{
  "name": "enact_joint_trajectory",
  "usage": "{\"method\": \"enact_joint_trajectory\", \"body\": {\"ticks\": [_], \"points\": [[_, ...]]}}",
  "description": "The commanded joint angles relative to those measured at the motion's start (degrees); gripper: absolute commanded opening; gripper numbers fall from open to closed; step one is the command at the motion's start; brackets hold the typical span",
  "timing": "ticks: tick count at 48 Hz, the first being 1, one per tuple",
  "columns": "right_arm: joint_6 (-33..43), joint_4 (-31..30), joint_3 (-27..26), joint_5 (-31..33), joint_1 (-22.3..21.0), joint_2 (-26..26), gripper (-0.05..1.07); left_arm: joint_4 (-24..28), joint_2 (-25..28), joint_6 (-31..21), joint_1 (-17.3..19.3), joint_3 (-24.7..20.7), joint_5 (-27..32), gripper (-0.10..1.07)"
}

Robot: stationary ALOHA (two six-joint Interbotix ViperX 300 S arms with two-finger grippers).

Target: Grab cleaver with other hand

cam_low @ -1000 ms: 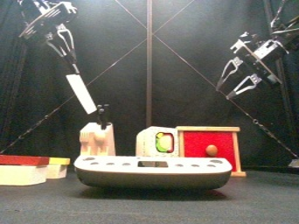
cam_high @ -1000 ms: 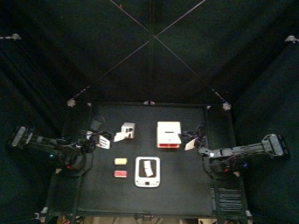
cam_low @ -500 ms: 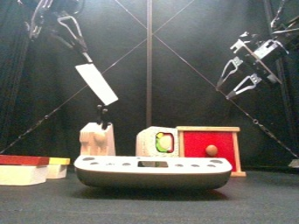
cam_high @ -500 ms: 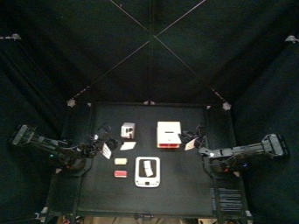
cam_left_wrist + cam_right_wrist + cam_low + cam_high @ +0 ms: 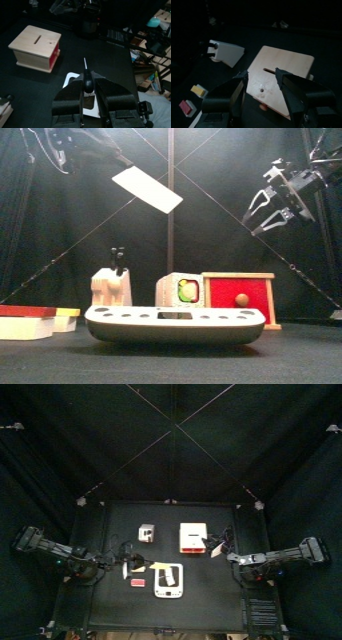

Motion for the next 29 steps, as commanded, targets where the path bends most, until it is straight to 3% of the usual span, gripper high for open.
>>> {"method": "enact_joint_trajectory", "body": {"ticks": [1, 16, 29], "points": [[-0.1, -4.0, -0.9, -4.1, 0.9, -0.4, 0.83, 3.1, 1.8, -0.1, 0.2, -1.1, -1.8, 0.50], [0.2, -11.2, -0.7, -18.3, 1.7, 0.0, 0.83, 11.4, 4.6, -0.3, -0.1, -1.6, -2.6, 0.50], [-0.3, -13.2, -0.6, -21.5, 1.9, 1.8, 0.83, 12.0, 6.1, -0.3, -0.1, -1.9, -2.8, 0.50]]}}
